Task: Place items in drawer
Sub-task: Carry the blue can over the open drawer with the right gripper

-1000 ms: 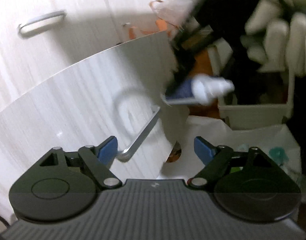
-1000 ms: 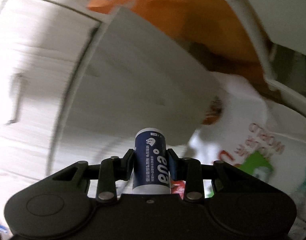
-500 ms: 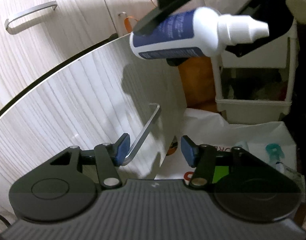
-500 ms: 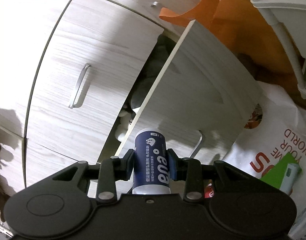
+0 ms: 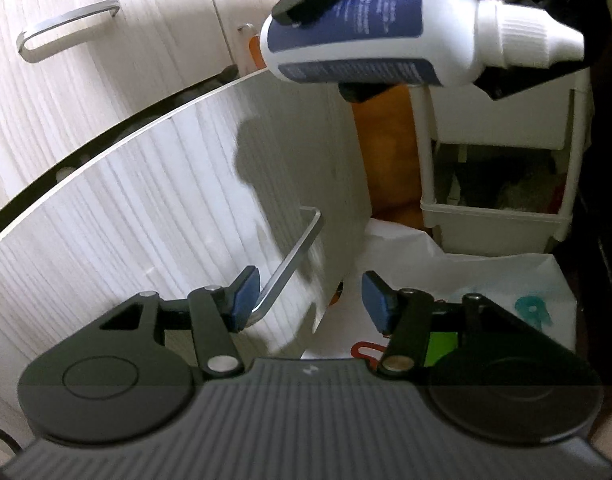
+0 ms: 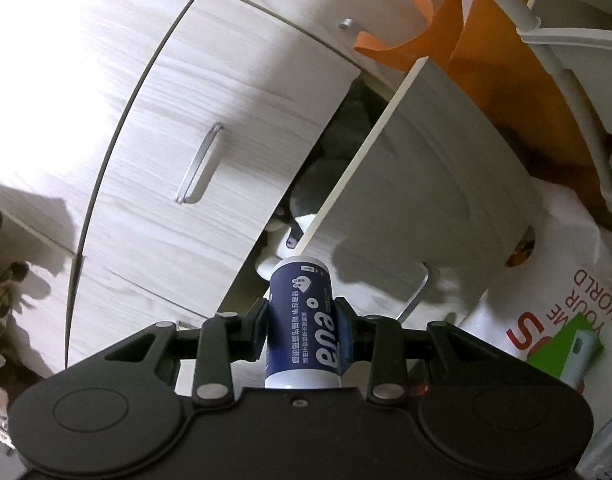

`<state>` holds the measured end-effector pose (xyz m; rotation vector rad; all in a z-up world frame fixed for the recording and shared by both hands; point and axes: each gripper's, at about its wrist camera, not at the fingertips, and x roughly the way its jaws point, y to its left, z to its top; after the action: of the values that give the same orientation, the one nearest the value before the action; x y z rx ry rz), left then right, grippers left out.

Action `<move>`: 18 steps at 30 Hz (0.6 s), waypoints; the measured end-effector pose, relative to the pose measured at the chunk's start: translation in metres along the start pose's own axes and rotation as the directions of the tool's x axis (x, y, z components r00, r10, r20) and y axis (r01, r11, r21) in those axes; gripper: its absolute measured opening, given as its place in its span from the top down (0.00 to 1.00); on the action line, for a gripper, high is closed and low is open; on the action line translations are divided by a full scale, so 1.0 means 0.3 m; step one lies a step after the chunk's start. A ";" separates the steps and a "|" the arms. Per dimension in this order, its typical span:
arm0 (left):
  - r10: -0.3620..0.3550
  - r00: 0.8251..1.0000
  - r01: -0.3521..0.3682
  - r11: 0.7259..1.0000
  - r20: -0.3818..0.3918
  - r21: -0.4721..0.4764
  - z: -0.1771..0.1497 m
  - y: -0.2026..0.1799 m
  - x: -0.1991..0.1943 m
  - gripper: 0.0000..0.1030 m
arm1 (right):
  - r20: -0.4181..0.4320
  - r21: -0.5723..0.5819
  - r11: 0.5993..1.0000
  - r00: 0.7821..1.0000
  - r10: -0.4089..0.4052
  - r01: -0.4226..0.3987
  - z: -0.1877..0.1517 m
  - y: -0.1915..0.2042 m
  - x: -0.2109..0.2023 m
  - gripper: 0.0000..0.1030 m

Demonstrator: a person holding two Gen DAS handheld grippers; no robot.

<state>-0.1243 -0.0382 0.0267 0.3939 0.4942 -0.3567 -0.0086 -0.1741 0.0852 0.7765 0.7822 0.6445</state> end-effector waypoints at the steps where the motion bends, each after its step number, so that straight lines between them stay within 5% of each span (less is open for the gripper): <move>1: 0.008 1.000 -0.008 1.000 -0.003 0.011 0.002 -0.010 -0.003 0.47 | -0.001 -0.004 1.000 1.000 0.000 0.000 -0.002 0.001 -0.002 0.62; 5: -0.019 1.000 0.019 1.000 -0.009 -0.005 0.010 -0.023 -0.018 0.47 | 0.004 -0.005 1.000 1.000 0.009 -0.009 -0.002 -0.010 0.002 0.62; 6: -0.100 0.995 0.099 0.994 -0.020 -0.038 0.013 -0.020 -0.020 0.54 | 0.006 -0.001 1.000 1.000 0.008 -0.008 -0.005 -0.011 -0.002 0.62; 8: -0.332 0.939 0.312 0.930 -0.086 -0.193 -0.001 -0.033 0.014 0.75 | 0.009 0.006 1.000 1.000 0.007 -0.007 -0.010 -0.014 -0.007 0.62; 11: -0.169 0.982 0.154 0.974 -0.078 -0.168 -0.039 -0.098 0.010 0.79 | 0.014 0.034 0.999 1.000 0.015 -0.015 -0.005 -0.032 -0.001 0.62; 13: -0.151 0.986 0.132 0.964 -0.064 -0.232 -0.038 -0.059 -0.003 0.77 | 0.010 0.040 0.999 1.000 0.006 -0.007 -0.002 -0.039 -0.003 0.62; 16: -0.053 0.997 0.042 0.982 -0.053 -0.184 -0.003 -0.022 -0.046 0.55 | 0.003 0.033 0.999 1.000 0.023 -0.023 -0.003 -0.030 0.000 0.62; 18: -0.005 0.999 -0.001 0.987 -0.036 -0.160 0.024 0.004 -0.082 0.51 | -0.007 0.018 0.999 0.999 0.052 -0.052 -0.007 -0.015 0.002 0.62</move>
<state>-0.1413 -0.0345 0.0456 0.2440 0.5548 -0.3101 -0.0090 -0.1755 0.0805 0.8132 0.7775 0.6880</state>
